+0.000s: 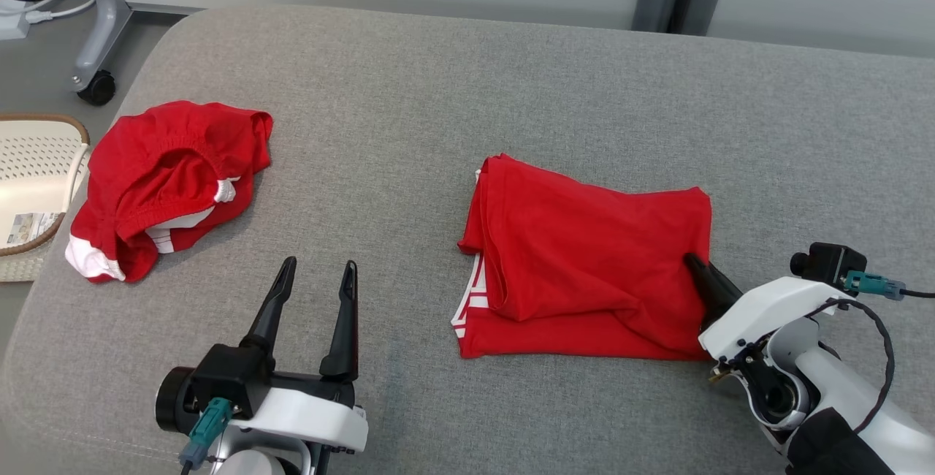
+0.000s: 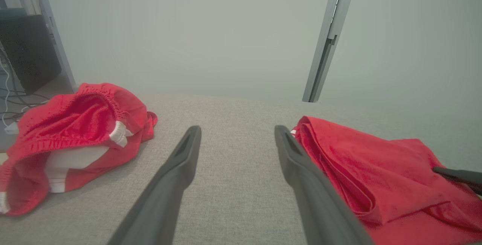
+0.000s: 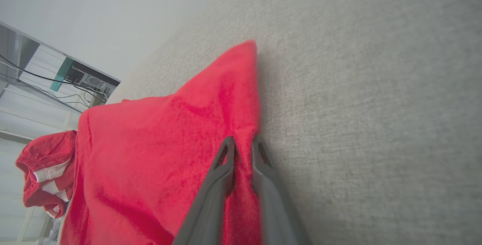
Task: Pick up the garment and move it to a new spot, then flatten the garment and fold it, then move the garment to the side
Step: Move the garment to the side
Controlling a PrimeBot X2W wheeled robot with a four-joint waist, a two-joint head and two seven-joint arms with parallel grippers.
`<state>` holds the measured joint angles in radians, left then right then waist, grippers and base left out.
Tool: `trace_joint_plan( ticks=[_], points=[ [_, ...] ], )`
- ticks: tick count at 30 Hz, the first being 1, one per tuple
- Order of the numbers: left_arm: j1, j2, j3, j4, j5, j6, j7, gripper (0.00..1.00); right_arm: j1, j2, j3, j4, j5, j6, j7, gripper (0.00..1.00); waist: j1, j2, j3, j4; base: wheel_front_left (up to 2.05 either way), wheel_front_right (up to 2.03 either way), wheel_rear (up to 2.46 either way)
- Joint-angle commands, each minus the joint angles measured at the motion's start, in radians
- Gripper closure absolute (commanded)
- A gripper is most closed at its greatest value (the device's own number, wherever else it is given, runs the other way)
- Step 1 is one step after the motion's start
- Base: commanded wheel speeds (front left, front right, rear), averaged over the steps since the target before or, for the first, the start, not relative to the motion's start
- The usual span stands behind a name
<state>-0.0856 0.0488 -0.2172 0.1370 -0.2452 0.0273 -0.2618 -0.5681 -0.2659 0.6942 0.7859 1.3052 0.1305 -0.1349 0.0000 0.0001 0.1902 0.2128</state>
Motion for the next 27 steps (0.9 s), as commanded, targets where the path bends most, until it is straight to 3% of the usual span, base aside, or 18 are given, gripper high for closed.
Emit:
trace_joint_plan(
  ticks=[1, 9, 20, 27],
  points=[
    [-0.011, 0.004, 0.007, -0.005, 0.005, 0.007, -0.003, 0.0, 0.004, -0.009, 0.02, -0.005, 0.005, 0.001, -0.02, 1.0, 0.0, -0.0001, -0.002, -0.005, 0.0, 0.0, 0.0],
    [-0.009, 0.004, 0.017, -0.012, 0.01, 0.002, -0.003, 0.0, -0.062, -0.072, 0.079, -0.073, -0.032, 0.001, -0.099, 1.0, 0.0, -0.0001, -0.003, -0.052, 0.0, 0.0, 0.0],
    [-0.038, 0.004, 0.034, -0.034, 0.044, -0.017, -0.003, 0.0, -0.175, -0.134, 0.173, -0.132, -0.147, 0.001, -0.127, 1.0, 0.0, -0.0001, 0.027, -0.15, 0.0, 0.0, 0.0],
    [-0.073, 0.004, 0.04, -0.052, 0.071, -0.04, -0.002, 0.0, -0.23, -0.135, 0.144, -0.144, -0.214, 0.001, -0.132, 1.0, 0.0, -0.0001, 0.059, -0.234, 0.0, 0.0, 0.0]
  ],
)
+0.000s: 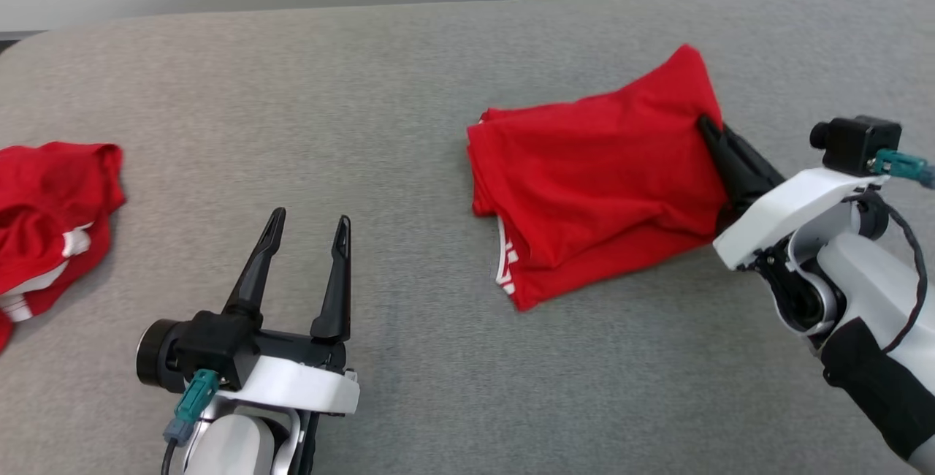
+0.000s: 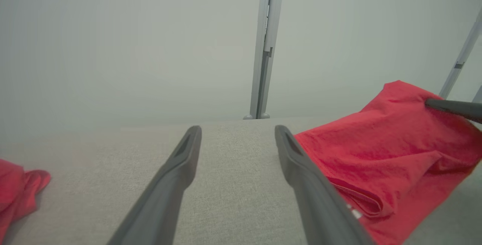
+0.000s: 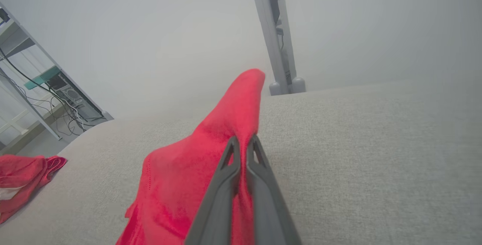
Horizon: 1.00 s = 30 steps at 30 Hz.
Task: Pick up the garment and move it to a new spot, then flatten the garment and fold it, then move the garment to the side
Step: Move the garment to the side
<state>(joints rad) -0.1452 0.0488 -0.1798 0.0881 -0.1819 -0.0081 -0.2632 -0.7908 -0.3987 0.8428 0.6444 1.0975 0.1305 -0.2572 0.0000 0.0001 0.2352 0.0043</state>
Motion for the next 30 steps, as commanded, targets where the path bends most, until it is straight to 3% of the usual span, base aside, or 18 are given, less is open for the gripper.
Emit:
trace_joint_plan(
  ticks=[1, 16, 30],
  points=[
    [-0.016, 0.004, 0.003, -0.003, 0.009, -0.009, -0.001, 0.0, -0.008, 0.002, -0.018, -0.003, -0.021, 0.001, -0.009, 1.0, 0.0, -0.0001, 0.017, -0.038, 0.0, 0.0, 0.0],
    [-0.065, 0.024, 0.002, -0.022, 0.069, -0.048, -0.001, 0.0, 0.027, 0.092, -0.208, -0.029, -0.172, 0.001, -0.009, 1.0, 0.0, -0.0001, 0.072, -0.238, 0.0, 0.0, 0.0],
    [-0.084, 0.05, -0.018, -0.03, 0.087, -0.055, 0.003, 0.0, 0.032, 0.111, -0.244, -0.005, -0.221, 0.001, -0.009, 1.0, 0.0, -0.0001, 0.095, -0.352, 0.0, 0.0, 0.0]
  ],
)
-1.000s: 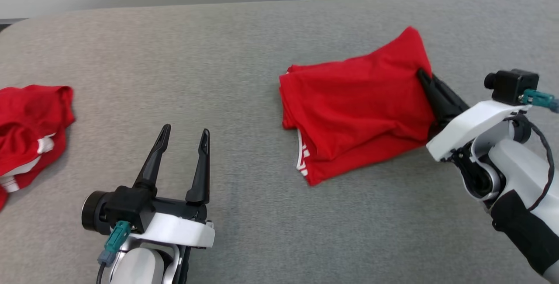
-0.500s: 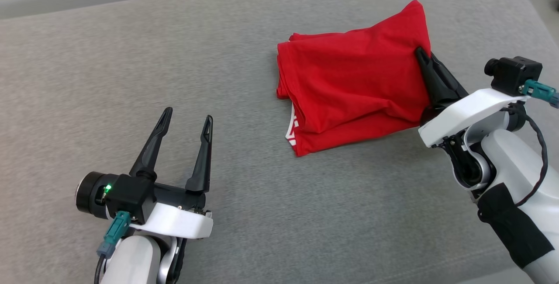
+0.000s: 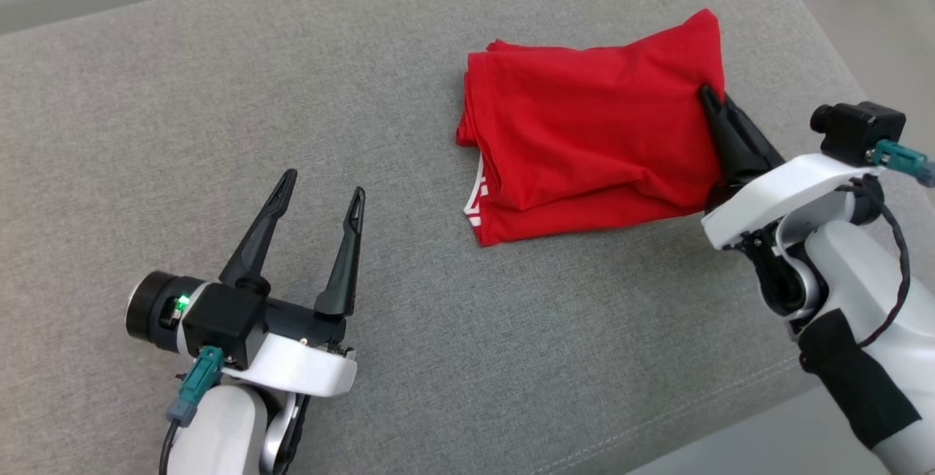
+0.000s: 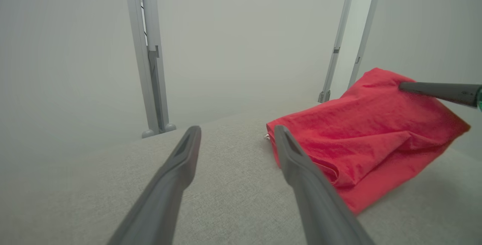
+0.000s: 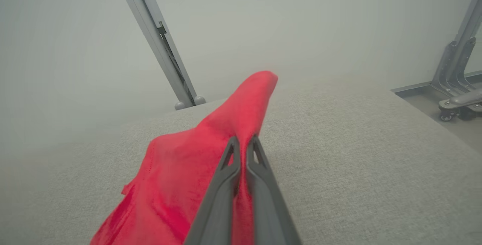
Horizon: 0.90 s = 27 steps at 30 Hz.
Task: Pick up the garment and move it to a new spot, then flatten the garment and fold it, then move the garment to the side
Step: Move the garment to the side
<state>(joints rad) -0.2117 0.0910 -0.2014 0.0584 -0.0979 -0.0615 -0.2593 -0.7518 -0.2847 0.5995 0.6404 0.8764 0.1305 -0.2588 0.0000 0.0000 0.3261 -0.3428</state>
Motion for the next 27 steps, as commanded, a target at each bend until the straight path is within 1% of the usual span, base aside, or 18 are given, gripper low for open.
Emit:
trace_joint_plan(
  ticks=[1, 7, 9, 14, 17, 22, 24, 25, 27],
  points=[
    [-0.021, 0.01, 0.0, -0.006, 0.003, -0.002, 0.002, 0.0, -0.018, -0.008, -0.005, 0.006, -0.007, 0.001, -0.007, 1.0, 0.0, 0.0, 0.01, -0.007, 0.0, 0.0, 0.0],
    [-0.052, 0.02, -0.02, -0.072, 0.006, -0.012, 0.039, 0.0, -0.092, -0.048, -0.023, 0.053, -0.094, 0.001, -0.007, 1.0, 0.0, 0.0, 0.066, -0.008, 0.0, 0.0, 0.0],
    [-0.068, 0.027, -0.028, -0.112, 0.014, -0.017, 0.055, 0.0, -0.122, -0.069, -0.027, 0.068, -0.124, 0.001, -0.007, 1.0, 0.0, 0.0, 0.092, -0.005, 0.0, 0.0, 0.0],
    [-0.102, 0.036, -0.056, -0.228, 0.033, -0.021, 0.105, 0.0, -0.176, -0.132, -0.075, 0.092, -0.196, 0.001, -0.007, 1.0, 0.0, 0.0, 0.153, 0.014, 0.0, 0.0, 0.0],
    [-0.113, 0.045, -0.062, -0.29, 0.038, -0.023, 0.137, 0.0, -0.198, -0.173, -0.127, 0.097, -0.255, 0.001, -0.007, 1.0, 0.0, 0.0, 0.183, 0.022, 0.0, 0.0, 0.0],
    [-0.128, 0.066, -0.065, -0.373, 0.05, -0.025, 0.18, 0.0, -0.219, -0.216, -0.207, 0.104, -0.353, 0.001, -0.007, 1.0, 0.0, 0.0, 0.236, 0.031, 0.0, 0.0, 0.0],
    [-0.131, 0.071, -0.067, -0.398, 0.056, -0.025, 0.196, 0.0, -0.223, -0.221, -0.238, 0.108, -0.389, 0.001, -0.007, 1.0, 0.0, 0.0, 0.255, 0.034, 0.0, 0.0, 0.0],
    [-0.136, 0.076, -0.07, -0.417, 0.06, -0.025, 0.207, 0.0, -0.228, -0.229, -0.275, 0.119, -0.43, 0.0, -0.007, 1.0, 0.0, 0.0, 0.271, 0.037, 0.0, 0.0, 0.0],
    [-0.143, 0.078, -0.071, -0.434, 0.064, -0.023, 0.215, 0.0, -0.234, -0.233, -0.317, 0.119, -0.466, 0.0, -0.007, 1.0, 0.0, 0.0, 0.284, 0.038, 0.0, 0.0, 0.0]
  ],
)
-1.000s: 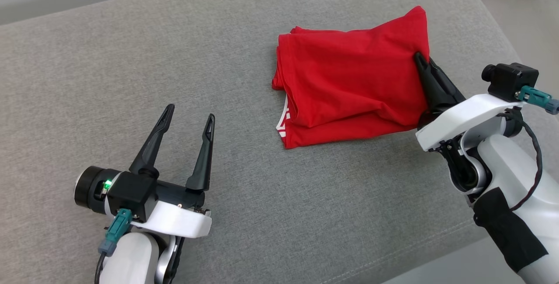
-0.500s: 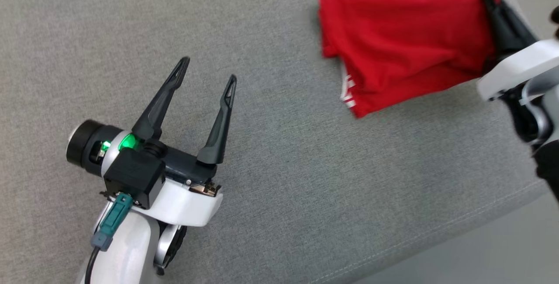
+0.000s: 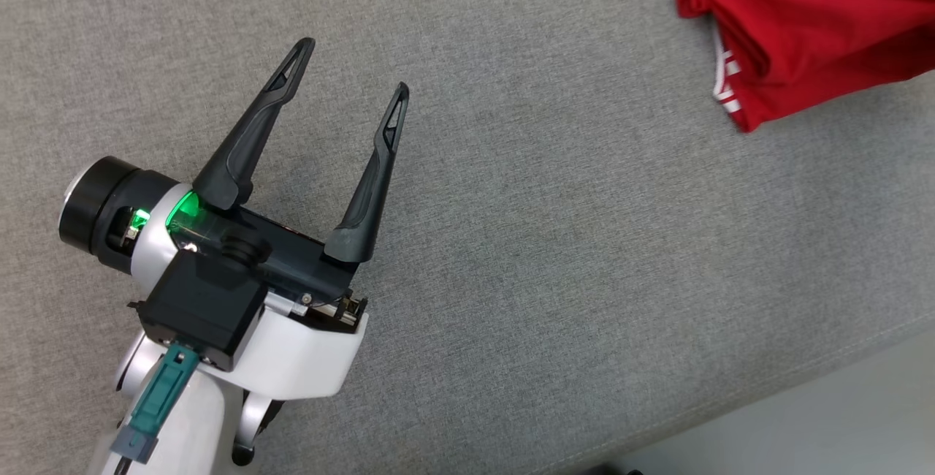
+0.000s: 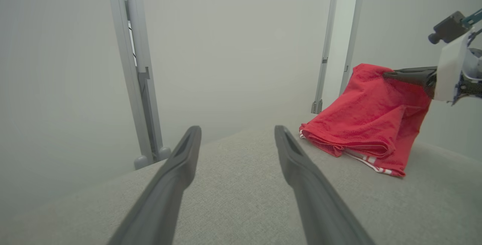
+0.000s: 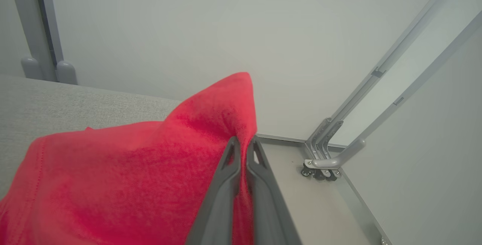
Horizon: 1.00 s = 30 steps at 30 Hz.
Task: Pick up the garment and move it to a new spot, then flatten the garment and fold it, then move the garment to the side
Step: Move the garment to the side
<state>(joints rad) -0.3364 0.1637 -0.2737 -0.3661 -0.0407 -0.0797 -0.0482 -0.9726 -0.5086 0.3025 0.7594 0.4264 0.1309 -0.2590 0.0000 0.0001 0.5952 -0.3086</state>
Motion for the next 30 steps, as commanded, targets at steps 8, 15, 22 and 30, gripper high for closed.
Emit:
trace_joint_plan(
  ticks=[8, 15, 22, 30],
  points=[
    [-0.034, 0.013, -0.006, -0.053, 0.014, 0.001, 0.025, 0.0, 0.001, 0.013, -0.162, 0.016, -0.196, 0.0, -0.007, 1.0, 0.0, -0.0001, 0.042, 0.013, 0.0, 0.0, 0.0],
    [-0.051, 0.017, -0.018, -0.075, 0.02, 0.001, 0.037, 0.0, -0.002, 0.05, -0.307, 0.039, -0.401, 0.0, -0.007, 0.51, 0.0, -0.0001, 0.066, 0.036, 0.0, 0.0, 0.0],
    [-0.053, 0.017, -0.018, -0.074, 0.015, 0.01, 0.035, 0.0, 0.017, 0.094, -0.451, -0.005, -0.556, 0.0, -0.007, 0.0, 0.0, -0.0001, 0.067, 0.057, 0.0, 0.0, 0.0],
    [-0.037, 0.001, -0.018, -0.036, -0.007, 0.028, 0.01, 0.0, 0.026, 0.183, -0.489, -0.049, -0.561, 0.0, -0.006, 0.0, 0.0, -0.0001, 0.025, 0.081, 0.0, 0.0, 0.0]
  ],
)
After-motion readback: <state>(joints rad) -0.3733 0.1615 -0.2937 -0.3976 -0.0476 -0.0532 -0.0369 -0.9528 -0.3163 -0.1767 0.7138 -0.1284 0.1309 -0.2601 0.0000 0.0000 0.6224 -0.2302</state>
